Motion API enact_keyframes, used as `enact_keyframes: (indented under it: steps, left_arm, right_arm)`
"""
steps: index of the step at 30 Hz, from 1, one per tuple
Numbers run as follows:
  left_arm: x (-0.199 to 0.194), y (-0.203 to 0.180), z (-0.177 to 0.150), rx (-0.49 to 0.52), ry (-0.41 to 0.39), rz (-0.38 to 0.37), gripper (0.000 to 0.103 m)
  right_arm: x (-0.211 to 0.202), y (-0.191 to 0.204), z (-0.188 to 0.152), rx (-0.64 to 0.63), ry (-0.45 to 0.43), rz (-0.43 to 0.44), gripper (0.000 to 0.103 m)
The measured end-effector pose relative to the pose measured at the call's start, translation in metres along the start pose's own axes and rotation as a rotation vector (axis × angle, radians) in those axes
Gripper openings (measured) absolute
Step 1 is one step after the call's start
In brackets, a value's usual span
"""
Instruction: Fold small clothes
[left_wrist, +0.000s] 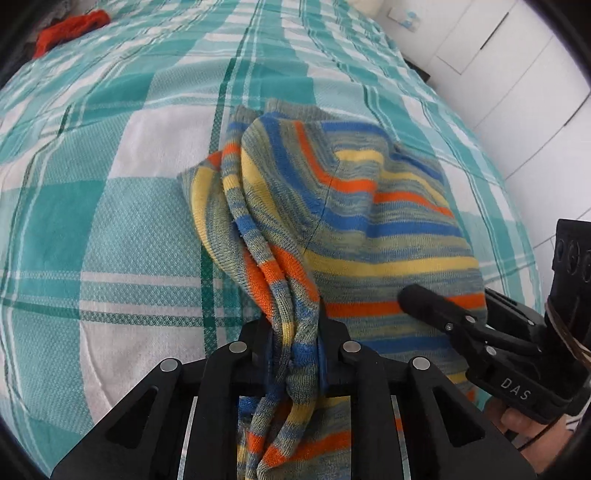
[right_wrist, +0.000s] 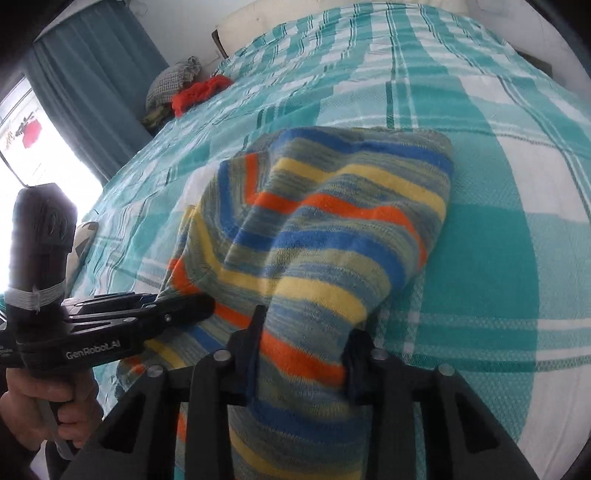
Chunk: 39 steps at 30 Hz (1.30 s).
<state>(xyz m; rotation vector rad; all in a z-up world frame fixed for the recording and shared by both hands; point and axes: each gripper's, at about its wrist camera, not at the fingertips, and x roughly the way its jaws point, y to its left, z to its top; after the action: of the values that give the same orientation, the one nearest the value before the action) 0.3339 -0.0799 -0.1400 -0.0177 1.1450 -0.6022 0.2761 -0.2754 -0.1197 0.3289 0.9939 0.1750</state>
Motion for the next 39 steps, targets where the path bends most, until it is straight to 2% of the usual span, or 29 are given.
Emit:
enact_keyframes:
  steps: [4,7,10,12,13,14,15,16,17,19,21,22,23,25,28,31,33,39]
  left_arm:
    - [-0.066,-0.024,0.008,0.056,-0.135,-0.053,0.017]
    - [-0.117,-0.041,0.026,0.092,-0.235,-0.086,0.017]
    - [-0.150,-0.050,0.043,0.093,-0.284,-0.118,0.019]
    - [-0.142,-0.051,0.045,0.095,-0.231,-0.105,0.036]
    - [-0.130,-0.050,0.041,0.087,-0.187,-0.072,0.063]
    - [-0.117,-0.047,0.030,0.073,-0.156,-0.016,0.077]
    - [-0.104,-0.043,0.013,0.066,-0.130,0.042,0.078]
    - [-0.094,-0.041,-0.008,0.073,-0.097,0.086,0.078]
    - [-0.088,-0.037,-0.030,0.085,-0.073,0.118,0.078]
    - [-0.088,-0.035,-0.076,0.106,-0.067,0.201,0.078]
    - [-0.098,-0.043,-0.114,0.142,-0.094,0.288,0.080]
    - [-0.105,-0.051,-0.130,0.159,-0.112,0.339,0.085]
    - [-0.113,-0.059,-0.140,0.169,-0.135,0.386,0.092]
    - [-0.135,-0.073,-0.152,0.170,-0.206,0.443,0.099]
    - [-0.169,-0.088,-0.158,0.148,-0.293,0.518,0.101]
    - [-0.198,-0.097,-0.160,0.112,-0.334,0.558,0.103]
    - [-0.210,-0.101,-0.160,0.087,-0.318,0.588,0.103]
    - [-0.228,-0.092,-0.163,-0.052,-0.229,0.462,0.103]
  right_arm:
    - [-0.052,0.021,0.012,-0.054,-0.101,0.020,0.028]
    - [-0.099,0.033,0.033,-0.085,-0.199,0.052,0.028]
    - [-0.136,0.043,0.058,-0.093,-0.268,0.081,0.028]
    - [-0.146,0.040,0.072,-0.074,-0.273,0.097,0.031]
    - [-0.144,0.036,0.075,-0.057,-0.250,0.099,0.037]
    - [-0.138,0.028,0.074,-0.030,-0.214,0.084,0.052]
    - [-0.132,0.019,0.067,-0.005,-0.168,0.056,0.065]
    - [-0.125,0.010,0.056,0.006,-0.116,0.018,0.087]
    - [-0.124,0.002,0.039,0.006,-0.074,-0.028,0.090]
    - [-0.128,-0.009,-0.004,-0.033,-0.012,-0.132,0.090]
    - [-0.137,-0.016,-0.046,-0.069,0.033,-0.243,0.091]
    - [-0.145,-0.016,-0.064,-0.072,0.042,-0.276,0.093]
    - [-0.153,-0.015,-0.080,-0.065,0.043,-0.286,0.096]
    - [-0.174,-0.006,-0.106,-0.033,0.030,-0.288,0.101]
    - [-0.207,0.017,-0.125,-0.013,-0.027,-0.303,0.103]
    - [-0.236,0.045,-0.129,-0.038,-0.077,-0.358,0.103]
    - [-0.252,0.062,-0.129,-0.050,-0.109,-0.385,0.103]
    - [-0.270,0.097,-0.125,-0.083,-0.097,-0.440,0.103]
